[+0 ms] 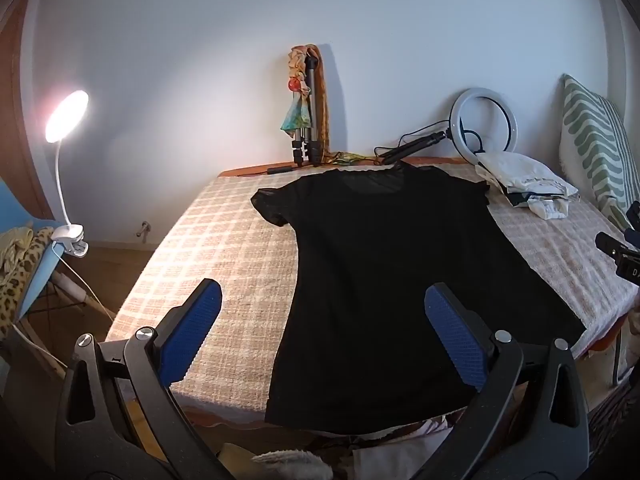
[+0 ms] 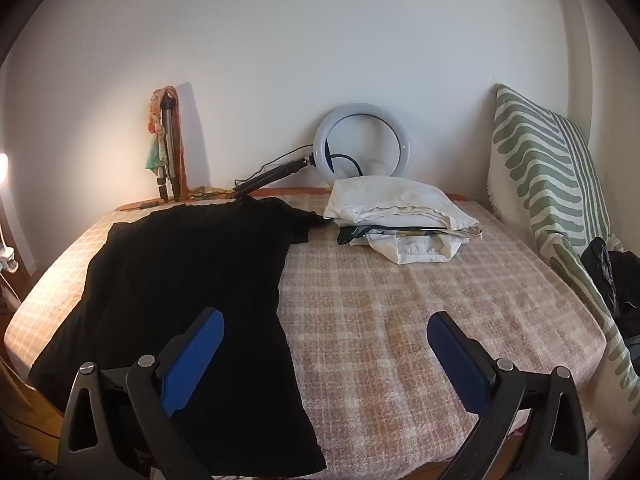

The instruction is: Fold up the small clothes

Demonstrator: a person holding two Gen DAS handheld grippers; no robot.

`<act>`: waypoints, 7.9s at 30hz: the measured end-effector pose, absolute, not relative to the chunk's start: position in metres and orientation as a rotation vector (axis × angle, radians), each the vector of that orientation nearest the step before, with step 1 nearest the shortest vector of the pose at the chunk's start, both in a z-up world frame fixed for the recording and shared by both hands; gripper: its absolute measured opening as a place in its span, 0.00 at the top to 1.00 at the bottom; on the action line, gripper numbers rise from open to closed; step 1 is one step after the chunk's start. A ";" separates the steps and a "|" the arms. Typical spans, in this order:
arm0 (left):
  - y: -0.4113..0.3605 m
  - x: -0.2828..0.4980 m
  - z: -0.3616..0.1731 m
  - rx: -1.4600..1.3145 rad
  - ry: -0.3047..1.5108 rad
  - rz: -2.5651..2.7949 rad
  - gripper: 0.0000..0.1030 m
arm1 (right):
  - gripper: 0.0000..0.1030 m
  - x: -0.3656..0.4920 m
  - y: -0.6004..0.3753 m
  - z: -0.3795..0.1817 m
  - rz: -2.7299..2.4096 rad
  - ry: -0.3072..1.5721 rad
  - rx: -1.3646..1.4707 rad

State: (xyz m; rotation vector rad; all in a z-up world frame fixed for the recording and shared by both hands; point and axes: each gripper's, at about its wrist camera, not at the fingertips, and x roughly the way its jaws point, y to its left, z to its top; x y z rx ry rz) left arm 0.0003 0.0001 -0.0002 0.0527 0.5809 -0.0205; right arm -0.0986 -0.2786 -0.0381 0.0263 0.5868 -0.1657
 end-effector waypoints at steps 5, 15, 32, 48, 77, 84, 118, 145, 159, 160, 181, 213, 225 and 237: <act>0.002 0.007 0.001 0.056 0.591 -0.040 0.00 | 0.00 -0.099 -0.278 -0.038 -0.158 0.576 0.029; 0.006 0.004 0.006 0.043 0.570 -0.027 0.00 | 0.00 -0.100 -0.280 -0.040 -0.154 0.584 0.039; 0.006 0.002 0.009 0.034 0.568 -0.022 0.00 | 0.00 -0.096 -0.276 -0.044 -0.148 0.591 0.038; 0.005 0.000 0.007 0.034 0.562 -0.021 0.00 | 0.00 -0.095 -0.274 -0.048 -0.145 0.593 0.038; 0.005 0.000 0.010 0.031 0.561 -0.022 0.00 | 0.00 -0.093 -0.270 -0.048 -0.140 0.597 0.032; 0.005 -0.001 0.010 0.030 0.561 -0.021 0.00 | 0.00 -0.093 -0.270 -0.048 -0.140 0.599 0.034; 0.096 -0.008 -0.066 -0.273 0.769 0.014 0.44 | 0.10 -0.026 -0.204 0.000 0.255 0.619 0.084; 0.109 0.007 -0.133 -0.577 0.971 -0.155 0.96 | 0.25 0.207 0.035 -0.027 0.581 0.895 -0.022; 0.113 0.007 -0.123 -0.588 0.930 -0.172 0.98 | 0.30 0.323 0.136 -0.143 0.493 1.089 -0.144; 0.112 0.007 -0.122 -0.576 0.927 -0.172 0.98 | 0.32 0.328 0.142 -0.149 0.488 1.095 -0.155; 0.098 0.000 -0.107 -0.489 0.872 -0.189 0.99 | 1.00 0.356 0.101 -0.146 0.527 1.042 -0.092; -0.049 0.010 -0.101 -0.163 0.966 -0.488 0.96 | 0.59 0.374 -0.125 -0.140 0.338 0.980 0.118; -0.058 -0.029 -0.087 -0.121 0.907 -0.614 0.69 | 0.55 0.282 -0.220 -0.069 0.379 0.899 0.190; 0.001 -0.050 -0.078 -0.037 0.859 -0.440 0.69 | 0.54 0.068 -0.232 -0.053 0.469 0.903 0.085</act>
